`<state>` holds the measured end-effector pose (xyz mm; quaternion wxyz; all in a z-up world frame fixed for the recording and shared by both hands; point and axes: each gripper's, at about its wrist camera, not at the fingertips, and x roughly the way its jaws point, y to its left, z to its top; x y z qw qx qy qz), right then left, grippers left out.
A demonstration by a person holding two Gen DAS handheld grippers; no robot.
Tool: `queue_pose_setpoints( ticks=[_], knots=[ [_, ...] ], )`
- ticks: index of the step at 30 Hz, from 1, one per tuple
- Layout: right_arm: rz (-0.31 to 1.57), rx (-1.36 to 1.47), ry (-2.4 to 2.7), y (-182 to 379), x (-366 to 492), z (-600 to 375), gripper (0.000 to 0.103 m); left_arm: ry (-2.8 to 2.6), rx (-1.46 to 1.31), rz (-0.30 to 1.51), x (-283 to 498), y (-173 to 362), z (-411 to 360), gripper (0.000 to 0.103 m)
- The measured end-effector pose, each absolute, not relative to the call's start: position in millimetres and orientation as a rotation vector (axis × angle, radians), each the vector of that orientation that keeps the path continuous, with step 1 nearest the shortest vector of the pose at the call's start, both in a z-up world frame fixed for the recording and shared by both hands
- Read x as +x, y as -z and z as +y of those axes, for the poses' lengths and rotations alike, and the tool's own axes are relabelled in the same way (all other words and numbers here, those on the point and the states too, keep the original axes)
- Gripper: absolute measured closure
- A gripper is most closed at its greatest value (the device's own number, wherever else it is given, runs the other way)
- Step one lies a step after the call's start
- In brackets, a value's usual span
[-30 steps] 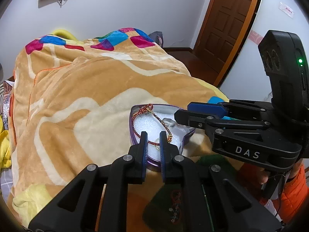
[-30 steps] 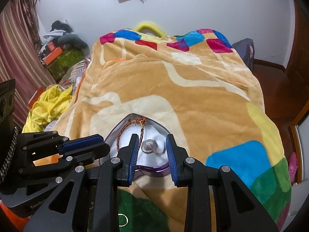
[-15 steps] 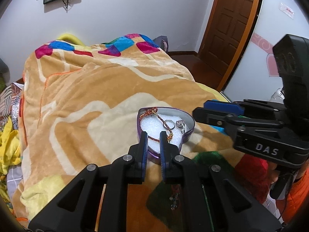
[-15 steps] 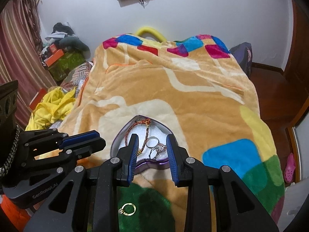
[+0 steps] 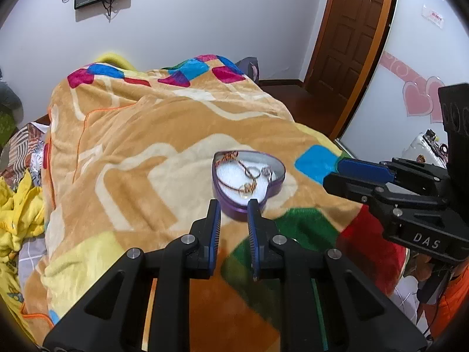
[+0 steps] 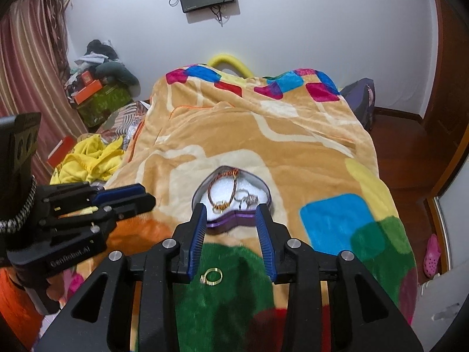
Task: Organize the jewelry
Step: 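Move left tool to the red beaded earring while right tool moves to the gold ring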
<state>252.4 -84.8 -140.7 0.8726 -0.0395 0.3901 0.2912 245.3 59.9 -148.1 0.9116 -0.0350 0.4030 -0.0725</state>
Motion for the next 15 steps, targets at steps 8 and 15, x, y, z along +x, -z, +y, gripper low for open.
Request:
queue_pose_setpoints(
  ticks=[8,15],
  knots=[
    [0.874,-0.119,-0.615,162.1,236.8,-82.7,0.072,0.147,-0.083,0.880,227.9,166.0,61.6,0.086],
    [0.939,-0.155,-0.634,185.3,224.5,-74.8,0.072,0.156,-0.099,0.909,219.1,179.6,62.3,0.086]
  ],
)
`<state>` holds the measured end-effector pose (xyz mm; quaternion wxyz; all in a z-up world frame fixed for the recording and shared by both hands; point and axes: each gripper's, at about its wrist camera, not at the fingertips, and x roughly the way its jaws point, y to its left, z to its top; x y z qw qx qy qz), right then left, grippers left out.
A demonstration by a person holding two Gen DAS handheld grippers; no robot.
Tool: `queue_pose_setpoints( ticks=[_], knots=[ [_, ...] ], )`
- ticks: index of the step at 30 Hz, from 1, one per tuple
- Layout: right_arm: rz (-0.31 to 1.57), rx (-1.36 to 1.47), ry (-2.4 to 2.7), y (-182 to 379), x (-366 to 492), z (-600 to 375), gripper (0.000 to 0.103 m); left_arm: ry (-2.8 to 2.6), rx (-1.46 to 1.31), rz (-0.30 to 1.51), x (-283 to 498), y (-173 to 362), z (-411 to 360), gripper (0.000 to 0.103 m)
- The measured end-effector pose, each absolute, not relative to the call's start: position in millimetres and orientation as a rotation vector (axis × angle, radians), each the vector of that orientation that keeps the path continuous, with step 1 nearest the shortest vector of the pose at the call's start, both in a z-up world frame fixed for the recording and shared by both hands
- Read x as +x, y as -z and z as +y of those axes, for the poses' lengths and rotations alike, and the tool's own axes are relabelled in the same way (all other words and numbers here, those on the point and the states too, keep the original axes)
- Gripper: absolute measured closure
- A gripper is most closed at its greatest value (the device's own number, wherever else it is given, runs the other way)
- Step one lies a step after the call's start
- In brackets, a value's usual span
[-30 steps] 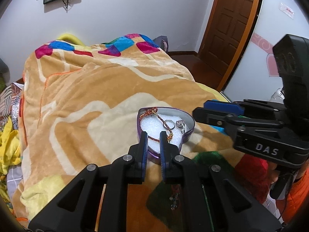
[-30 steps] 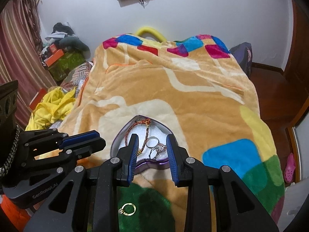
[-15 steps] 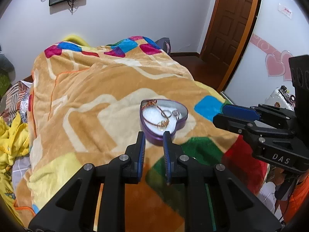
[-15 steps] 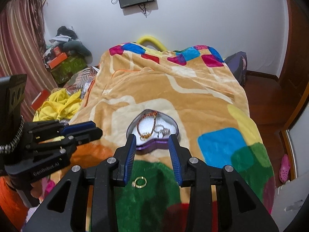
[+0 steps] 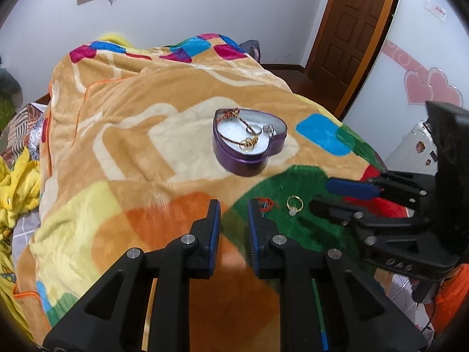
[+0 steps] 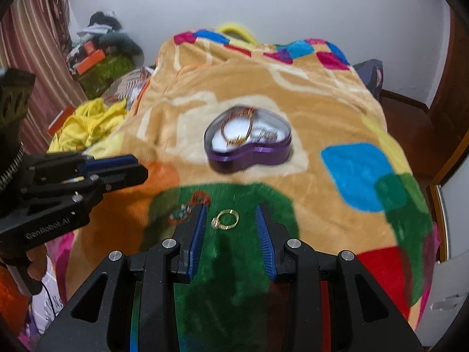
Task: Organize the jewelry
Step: 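Move left tool to the red beaded earring while right tool moves to the gold ring, then grasp the red beaded earring with left tool while right tool grasps the gold ring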
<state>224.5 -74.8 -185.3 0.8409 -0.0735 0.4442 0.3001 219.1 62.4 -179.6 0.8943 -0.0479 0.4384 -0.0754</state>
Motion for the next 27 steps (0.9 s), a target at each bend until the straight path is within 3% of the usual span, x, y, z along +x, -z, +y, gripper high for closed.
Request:
queue_pose_setpoints(
  ticks=[14,18,22,27],
  knots=[
    [0.969,-0.214,-0.637,219.3,226.5,-64.2,0.072,0.203,-0.105,0.978,222.7,205.5,50.2,0.086],
    [0.957,-0.209,-0.656,218.3,226.0,-66.2,0.080,0.218,-0.102,1.002,224.1,212.8,46.2,0.086],
    [0.951,-0.190,-0.663,217.7,226.0,-68.2,0.080,0.225,-0.104,1.013,225.7,216.9,42.8,0.086],
    [0.939,-0.179,-0.659,214.2,225.9,-70.3,0.080,0.234,-0.090,1.021,229.4,221.3,36.2,0.079]
  ],
)
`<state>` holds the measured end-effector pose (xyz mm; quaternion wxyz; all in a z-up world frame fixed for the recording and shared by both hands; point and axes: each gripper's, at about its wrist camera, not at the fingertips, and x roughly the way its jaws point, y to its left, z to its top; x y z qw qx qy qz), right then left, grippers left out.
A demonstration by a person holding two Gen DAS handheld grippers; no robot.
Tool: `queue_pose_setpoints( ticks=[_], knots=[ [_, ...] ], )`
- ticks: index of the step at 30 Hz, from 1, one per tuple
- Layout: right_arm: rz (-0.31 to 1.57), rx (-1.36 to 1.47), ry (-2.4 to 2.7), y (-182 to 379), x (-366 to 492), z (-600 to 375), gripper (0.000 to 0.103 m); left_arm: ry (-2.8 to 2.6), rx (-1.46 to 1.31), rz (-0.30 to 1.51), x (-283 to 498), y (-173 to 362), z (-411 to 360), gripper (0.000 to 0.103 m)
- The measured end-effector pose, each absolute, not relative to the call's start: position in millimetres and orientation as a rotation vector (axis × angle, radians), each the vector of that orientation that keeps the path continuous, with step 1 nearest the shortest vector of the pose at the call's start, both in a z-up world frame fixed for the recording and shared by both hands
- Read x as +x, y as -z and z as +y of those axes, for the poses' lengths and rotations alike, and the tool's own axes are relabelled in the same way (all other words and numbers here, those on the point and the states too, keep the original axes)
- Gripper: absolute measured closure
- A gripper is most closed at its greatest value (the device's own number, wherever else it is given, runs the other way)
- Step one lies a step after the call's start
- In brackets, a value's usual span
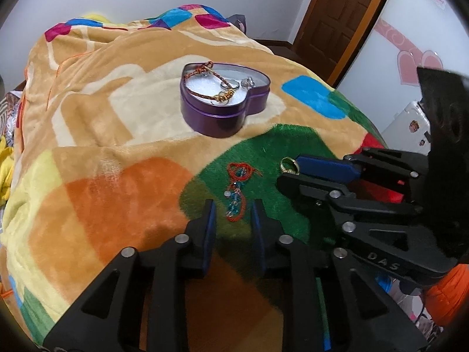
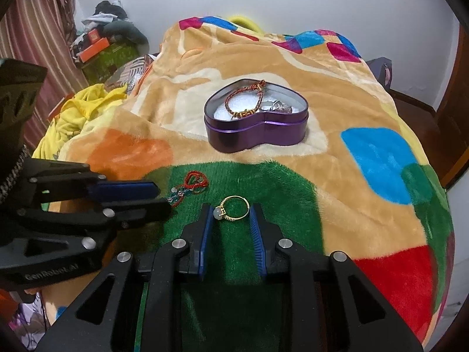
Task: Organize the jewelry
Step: 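Grasp the red beaded earring with left tool while right tool grasps the gold ring, then carry the beaded earring over the tin with left tool while right tool carries the gold ring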
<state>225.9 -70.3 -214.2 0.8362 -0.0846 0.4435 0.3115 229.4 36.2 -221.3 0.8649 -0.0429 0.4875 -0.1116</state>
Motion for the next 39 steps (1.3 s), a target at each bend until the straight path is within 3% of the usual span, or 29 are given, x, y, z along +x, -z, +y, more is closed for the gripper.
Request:
queue_pose_setpoints(
  ticks=[6,8,9,39],
  knots=[
    [0.926,-0.164,-0.644,208.0,226.0,-77.4,0.080,0.205,-0.046,1.004,230.1,226.2,27.3,0.081],
    [0.921,-0.162,-0.642,206.2,224.7,-78.8,0.080,0.187,-0.022,0.999,229.0,227.2,25.3,0.095],
    [0.917,-0.161,-0.641,204.9,224.1,-79.5,0.080,0.183,-0.017,0.998,228.6,227.4,24.7,0.096],
    [0.742,-0.080,-0.609,143.7,235.3,-88.1,0.080,0.160,-0.045,0.735,234.1,127.2,43.9,0.096]
  ],
)
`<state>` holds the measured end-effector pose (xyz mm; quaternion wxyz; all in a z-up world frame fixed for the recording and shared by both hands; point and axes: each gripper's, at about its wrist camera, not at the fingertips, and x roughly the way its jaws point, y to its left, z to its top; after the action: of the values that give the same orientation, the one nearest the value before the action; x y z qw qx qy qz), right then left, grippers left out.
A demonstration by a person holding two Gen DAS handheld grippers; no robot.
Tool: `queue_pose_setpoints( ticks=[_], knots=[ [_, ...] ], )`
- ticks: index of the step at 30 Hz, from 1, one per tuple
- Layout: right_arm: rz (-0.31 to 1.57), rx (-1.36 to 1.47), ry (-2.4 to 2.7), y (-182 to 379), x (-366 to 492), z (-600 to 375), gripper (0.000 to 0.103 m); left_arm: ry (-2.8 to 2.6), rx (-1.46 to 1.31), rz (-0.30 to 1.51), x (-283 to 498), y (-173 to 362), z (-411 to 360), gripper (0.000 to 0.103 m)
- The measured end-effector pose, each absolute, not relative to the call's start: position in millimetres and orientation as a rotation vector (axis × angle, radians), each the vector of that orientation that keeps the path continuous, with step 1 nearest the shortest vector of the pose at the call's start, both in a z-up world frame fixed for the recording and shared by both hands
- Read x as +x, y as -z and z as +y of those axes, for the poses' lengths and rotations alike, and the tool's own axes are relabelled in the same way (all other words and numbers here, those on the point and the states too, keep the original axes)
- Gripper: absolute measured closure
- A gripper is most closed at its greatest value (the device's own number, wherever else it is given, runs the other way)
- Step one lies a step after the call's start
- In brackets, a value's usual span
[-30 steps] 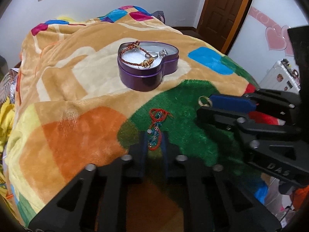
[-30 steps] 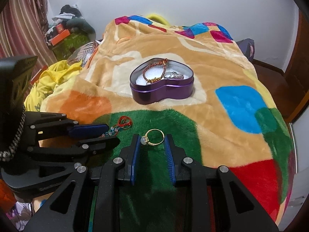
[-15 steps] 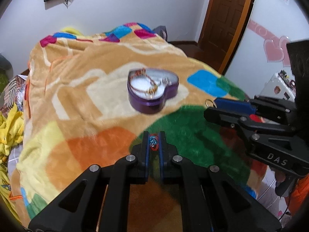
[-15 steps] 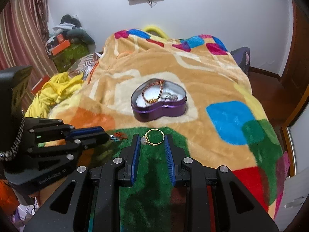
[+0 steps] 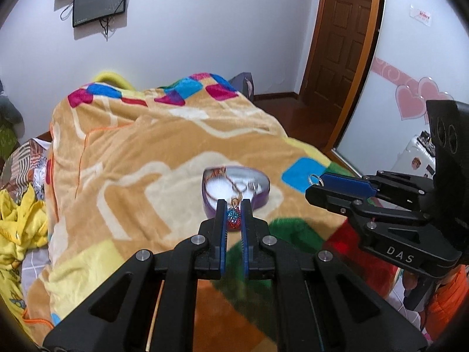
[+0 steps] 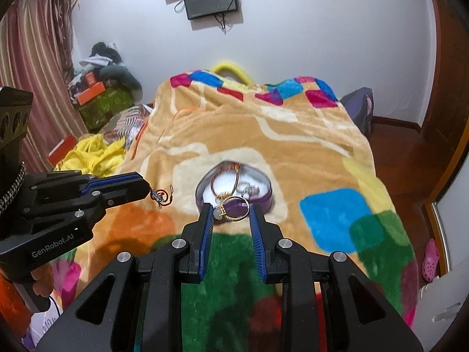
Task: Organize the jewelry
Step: 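Carry the beaded earring over the tin with left tool while right tool carries the gold ring, then lower the beaded earring and gold ring into the tin and open both tools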
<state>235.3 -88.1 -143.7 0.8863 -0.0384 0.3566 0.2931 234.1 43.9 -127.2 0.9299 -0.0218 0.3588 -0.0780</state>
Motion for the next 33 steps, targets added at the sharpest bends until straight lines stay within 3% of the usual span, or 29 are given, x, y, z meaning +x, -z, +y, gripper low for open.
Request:
queue_pose_setpoints(
  ticks=[17,33],
  knots=[
    [0.692,-0.050,-0.610,131.6,268.6,-81.8,0.080,0.176,-0.070,0.703,273.2,124.7,41.2,0.096],
    [0.785,-0.062,-0.629,166.4,296.2,-66.6,0.080,0.184,-0.137,0.786,315.2,160.8,53.2,0.096]
  ],
)
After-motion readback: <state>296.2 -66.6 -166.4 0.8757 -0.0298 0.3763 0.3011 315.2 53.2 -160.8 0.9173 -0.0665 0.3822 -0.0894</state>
